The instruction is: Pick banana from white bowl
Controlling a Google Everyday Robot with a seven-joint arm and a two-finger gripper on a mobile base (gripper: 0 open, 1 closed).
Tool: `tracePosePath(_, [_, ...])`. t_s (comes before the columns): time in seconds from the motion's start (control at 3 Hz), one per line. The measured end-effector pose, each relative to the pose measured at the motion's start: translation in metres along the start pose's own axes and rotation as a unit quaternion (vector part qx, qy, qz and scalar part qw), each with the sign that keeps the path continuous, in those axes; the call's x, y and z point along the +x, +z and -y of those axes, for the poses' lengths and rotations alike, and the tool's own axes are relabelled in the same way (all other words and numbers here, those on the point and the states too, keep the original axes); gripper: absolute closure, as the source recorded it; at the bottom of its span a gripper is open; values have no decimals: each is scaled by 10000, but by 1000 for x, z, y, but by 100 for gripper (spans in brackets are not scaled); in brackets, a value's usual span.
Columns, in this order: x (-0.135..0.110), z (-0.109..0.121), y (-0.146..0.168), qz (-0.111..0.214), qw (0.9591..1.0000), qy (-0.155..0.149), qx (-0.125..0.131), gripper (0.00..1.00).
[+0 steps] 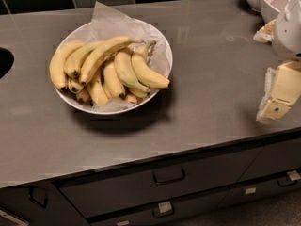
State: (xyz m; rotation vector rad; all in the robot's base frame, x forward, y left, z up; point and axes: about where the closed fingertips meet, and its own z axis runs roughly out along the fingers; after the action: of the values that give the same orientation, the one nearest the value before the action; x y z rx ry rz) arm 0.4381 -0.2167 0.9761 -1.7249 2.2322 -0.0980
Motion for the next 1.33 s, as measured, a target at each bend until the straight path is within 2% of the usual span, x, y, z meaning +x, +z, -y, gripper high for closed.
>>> tracePosePath(0.33, [0, 0, 0, 0, 10000, 0, 0, 0])
tracePosePath(0.67, [-20, 1, -2, 9, 9997, -246, 50, 0])
tracePosePath(1.0, [-58, 5, -4, 22, 9974, -714, 65, 0])
tracePosePath(1.33, [-104, 8, -5, 30, 9916, -1288, 71, 0])
